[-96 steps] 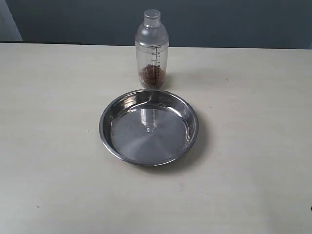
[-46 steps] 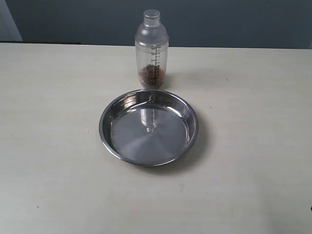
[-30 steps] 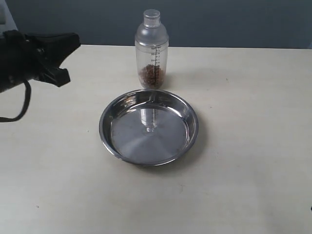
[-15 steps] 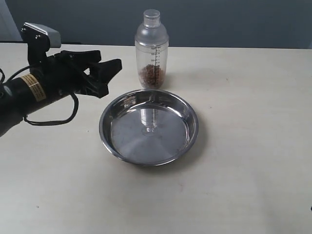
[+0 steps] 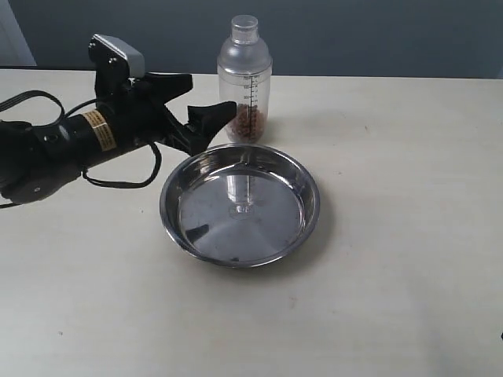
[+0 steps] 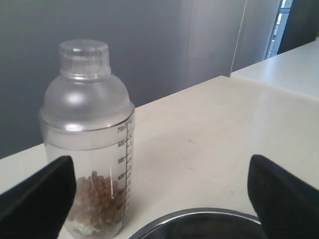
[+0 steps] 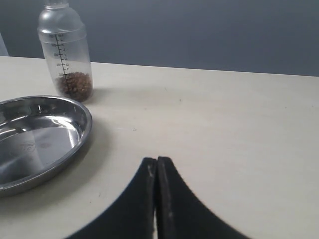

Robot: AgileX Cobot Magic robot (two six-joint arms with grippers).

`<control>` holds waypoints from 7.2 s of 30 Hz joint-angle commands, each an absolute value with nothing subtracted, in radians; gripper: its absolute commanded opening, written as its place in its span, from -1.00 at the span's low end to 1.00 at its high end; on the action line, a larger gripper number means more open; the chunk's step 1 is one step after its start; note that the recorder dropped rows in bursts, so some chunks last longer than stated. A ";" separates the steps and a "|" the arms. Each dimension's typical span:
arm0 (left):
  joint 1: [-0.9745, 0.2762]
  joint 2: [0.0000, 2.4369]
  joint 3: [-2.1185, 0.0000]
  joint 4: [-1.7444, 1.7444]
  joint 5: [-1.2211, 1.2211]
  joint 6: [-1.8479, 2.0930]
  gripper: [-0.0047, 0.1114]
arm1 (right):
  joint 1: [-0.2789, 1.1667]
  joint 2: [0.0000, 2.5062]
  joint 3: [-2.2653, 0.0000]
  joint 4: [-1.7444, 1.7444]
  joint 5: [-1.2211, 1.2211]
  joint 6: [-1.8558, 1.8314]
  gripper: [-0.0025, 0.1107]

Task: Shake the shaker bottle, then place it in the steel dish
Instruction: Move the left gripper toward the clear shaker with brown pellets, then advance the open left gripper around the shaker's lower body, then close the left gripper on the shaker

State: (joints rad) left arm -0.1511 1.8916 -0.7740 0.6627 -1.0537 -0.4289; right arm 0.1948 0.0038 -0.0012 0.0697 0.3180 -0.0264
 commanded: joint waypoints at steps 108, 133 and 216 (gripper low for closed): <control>-0.203 2.086 -1.047 0.605 -0.739 -0.518 0.89 | 0.199 0.000 0.000 0.065 0.305 -0.026 -0.97; -0.203 2.160 -1.064 0.518 -0.978 -0.323 0.89 | 0.199 0.000 0.000 0.065 0.305 -0.026 -0.97; -0.261 2.442 -1.484 0.420 -0.849 -0.366 0.89 | 0.199 0.000 0.000 0.065 0.305 -0.026 -0.97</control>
State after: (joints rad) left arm -0.2579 2.4389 -1.4715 0.4399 -0.8752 -0.3580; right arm 0.1948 0.0038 -0.0012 0.0697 0.3180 -0.0262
